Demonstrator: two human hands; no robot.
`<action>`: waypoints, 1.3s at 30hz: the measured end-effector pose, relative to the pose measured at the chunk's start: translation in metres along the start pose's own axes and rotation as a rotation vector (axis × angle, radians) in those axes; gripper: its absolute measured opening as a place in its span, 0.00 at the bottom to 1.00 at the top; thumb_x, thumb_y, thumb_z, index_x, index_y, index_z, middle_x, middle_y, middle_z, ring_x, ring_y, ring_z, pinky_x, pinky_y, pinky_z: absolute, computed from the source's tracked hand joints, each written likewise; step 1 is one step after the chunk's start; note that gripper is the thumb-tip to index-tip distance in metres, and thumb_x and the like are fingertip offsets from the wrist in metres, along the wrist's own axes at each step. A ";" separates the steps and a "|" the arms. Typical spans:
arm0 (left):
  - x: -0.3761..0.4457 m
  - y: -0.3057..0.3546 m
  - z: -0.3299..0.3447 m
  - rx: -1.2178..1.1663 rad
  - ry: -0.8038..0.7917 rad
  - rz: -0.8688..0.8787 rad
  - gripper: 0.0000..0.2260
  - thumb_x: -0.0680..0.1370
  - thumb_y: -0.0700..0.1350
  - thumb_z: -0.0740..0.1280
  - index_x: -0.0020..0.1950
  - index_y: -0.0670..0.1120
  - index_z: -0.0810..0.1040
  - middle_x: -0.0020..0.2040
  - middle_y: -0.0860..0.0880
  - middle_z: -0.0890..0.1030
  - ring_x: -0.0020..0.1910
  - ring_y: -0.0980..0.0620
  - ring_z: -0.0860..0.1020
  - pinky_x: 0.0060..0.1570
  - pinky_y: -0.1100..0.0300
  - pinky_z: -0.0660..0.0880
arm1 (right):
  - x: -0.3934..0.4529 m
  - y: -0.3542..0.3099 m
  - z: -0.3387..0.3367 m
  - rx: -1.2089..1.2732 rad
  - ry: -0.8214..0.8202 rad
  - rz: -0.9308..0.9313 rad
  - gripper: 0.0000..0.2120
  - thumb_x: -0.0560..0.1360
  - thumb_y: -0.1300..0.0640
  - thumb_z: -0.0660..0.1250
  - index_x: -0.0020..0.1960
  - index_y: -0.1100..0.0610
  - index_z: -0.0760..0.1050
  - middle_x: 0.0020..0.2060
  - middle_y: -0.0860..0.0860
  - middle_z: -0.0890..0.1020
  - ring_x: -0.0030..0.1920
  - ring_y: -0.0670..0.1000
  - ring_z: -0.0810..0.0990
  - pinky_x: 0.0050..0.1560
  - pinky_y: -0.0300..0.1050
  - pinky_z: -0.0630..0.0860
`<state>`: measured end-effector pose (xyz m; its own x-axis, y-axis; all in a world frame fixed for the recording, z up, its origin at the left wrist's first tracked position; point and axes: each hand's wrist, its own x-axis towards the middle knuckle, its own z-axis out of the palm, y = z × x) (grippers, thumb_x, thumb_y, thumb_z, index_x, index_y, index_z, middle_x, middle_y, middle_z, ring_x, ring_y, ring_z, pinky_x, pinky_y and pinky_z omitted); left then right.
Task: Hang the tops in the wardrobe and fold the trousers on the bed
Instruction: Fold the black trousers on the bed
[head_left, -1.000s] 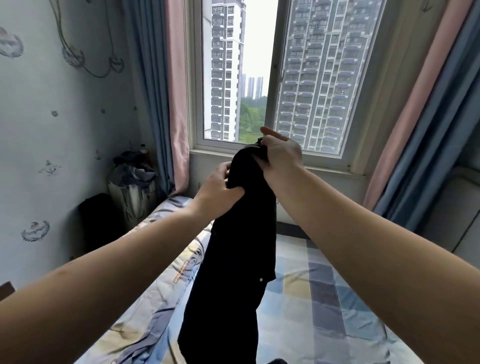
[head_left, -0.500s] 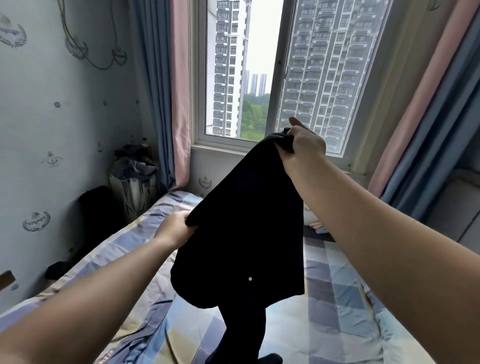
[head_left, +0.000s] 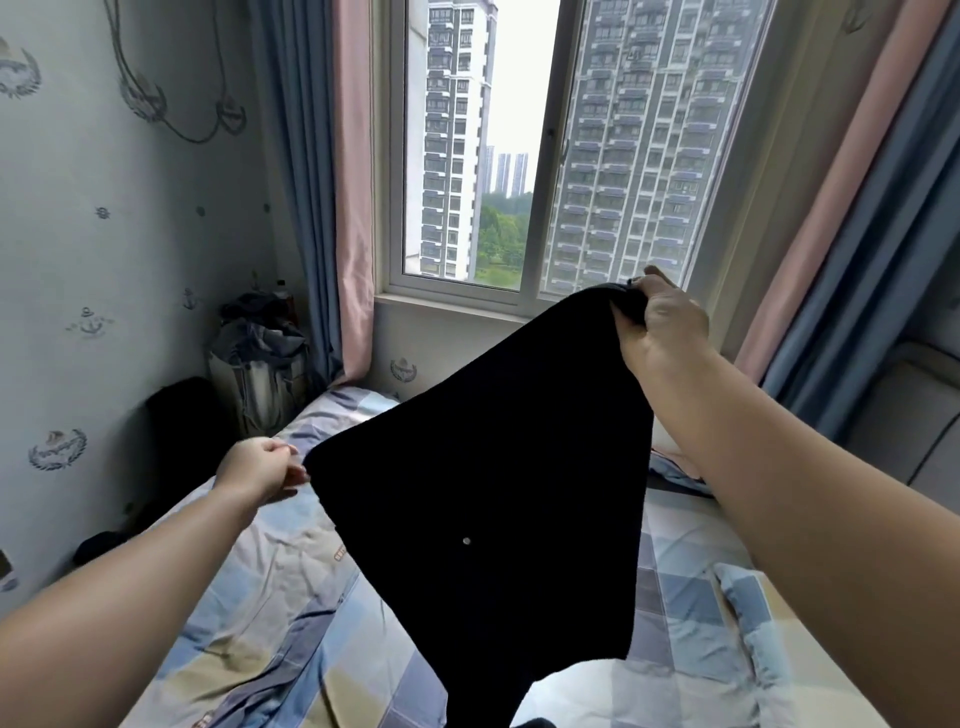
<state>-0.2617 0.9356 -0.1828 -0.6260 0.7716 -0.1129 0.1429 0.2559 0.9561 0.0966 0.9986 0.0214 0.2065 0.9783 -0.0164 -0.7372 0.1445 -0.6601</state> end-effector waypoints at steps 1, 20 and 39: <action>0.001 0.008 -0.005 -0.078 0.031 0.013 0.10 0.82 0.38 0.56 0.44 0.40 0.75 0.29 0.44 0.78 0.22 0.57 0.78 0.25 0.64 0.76 | 0.002 -0.002 -0.003 0.016 -0.002 0.005 0.10 0.74 0.75 0.61 0.45 0.61 0.74 0.29 0.54 0.74 0.32 0.53 0.72 0.35 0.46 0.79; -0.137 0.020 0.170 0.079 -0.620 0.367 0.27 0.66 0.54 0.67 0.63 0.45 0.72 0.54 0.42 0.79 0.54 0.44 0.78 0.51 0.49 0.74 | -0.001 -0.002 0.016 -0.014 0.036 -0.083 0.13 0.74 0.75 0.61 0.50 0.60 0.76 0.38 0.57 0.76 0.35 0.54 0.76 0.52 0.53 0.79; -0.033 0.055 0.075 -0.248 -0.074 0.164 0.08 0.79 0.35 0.61 0.47 0.42 0.79 0.37 0.42 0.78 0.33 0.46 0.76 0.29 0.63 0.77 | 0.052 -0.059 -0.046 -0.039 0.094 -0.017 0.13 0.74 0.74 0.59 0.35 0.61 0.67 0.30 0.55 0.70 0.31 0.52 0.74 0.29 0.44 0.79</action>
<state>-0.1754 0.9682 -0.1470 -0.5509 0.8337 0.0374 0.0400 -0.0183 0.9990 0.1802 1.0340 0.0247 0.2800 0.9571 -0.0745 -0.7081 0.1535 -0.6892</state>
